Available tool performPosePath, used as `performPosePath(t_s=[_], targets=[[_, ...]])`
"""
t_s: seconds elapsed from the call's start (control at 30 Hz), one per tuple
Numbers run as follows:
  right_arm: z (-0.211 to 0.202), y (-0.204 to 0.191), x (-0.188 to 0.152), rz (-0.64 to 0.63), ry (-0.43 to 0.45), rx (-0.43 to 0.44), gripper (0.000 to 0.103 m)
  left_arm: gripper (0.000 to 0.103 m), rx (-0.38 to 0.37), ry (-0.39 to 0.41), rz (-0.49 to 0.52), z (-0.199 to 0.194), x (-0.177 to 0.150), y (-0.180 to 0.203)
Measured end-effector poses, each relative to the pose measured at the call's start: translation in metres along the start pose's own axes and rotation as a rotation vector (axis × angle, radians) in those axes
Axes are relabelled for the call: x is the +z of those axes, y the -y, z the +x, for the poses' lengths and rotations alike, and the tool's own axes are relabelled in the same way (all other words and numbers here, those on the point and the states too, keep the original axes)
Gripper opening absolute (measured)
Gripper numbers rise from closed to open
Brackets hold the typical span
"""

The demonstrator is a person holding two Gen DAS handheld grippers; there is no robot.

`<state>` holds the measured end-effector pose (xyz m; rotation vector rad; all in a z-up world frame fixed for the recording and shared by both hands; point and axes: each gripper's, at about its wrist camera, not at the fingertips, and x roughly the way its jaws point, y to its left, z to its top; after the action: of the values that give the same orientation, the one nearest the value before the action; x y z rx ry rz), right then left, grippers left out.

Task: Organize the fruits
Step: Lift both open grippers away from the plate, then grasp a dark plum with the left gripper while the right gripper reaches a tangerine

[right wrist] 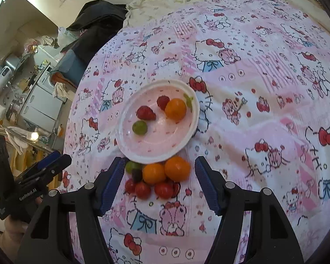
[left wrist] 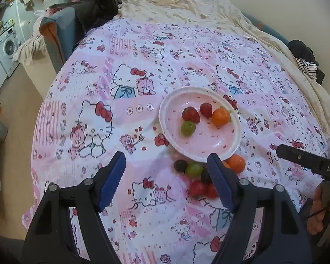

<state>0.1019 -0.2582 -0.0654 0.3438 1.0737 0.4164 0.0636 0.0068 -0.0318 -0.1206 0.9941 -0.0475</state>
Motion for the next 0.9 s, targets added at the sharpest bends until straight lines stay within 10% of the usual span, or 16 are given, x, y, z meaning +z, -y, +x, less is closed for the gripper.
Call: performPosePath(t_s=[0.7, 0.9], targets=[[0.010, 0.029, -0.019, 0.140, -0.070, -0.055, 0.069, 0.073, 0.009, -0.186, -0.053, 0.039, -0.029, -0.012], [0.017, 0.028, -0.015, 0.159, -0.090, -0.034, 0.069, 0.058, -0.020, -0.239, -0.011, 0.064, -0.036, 0.003]])
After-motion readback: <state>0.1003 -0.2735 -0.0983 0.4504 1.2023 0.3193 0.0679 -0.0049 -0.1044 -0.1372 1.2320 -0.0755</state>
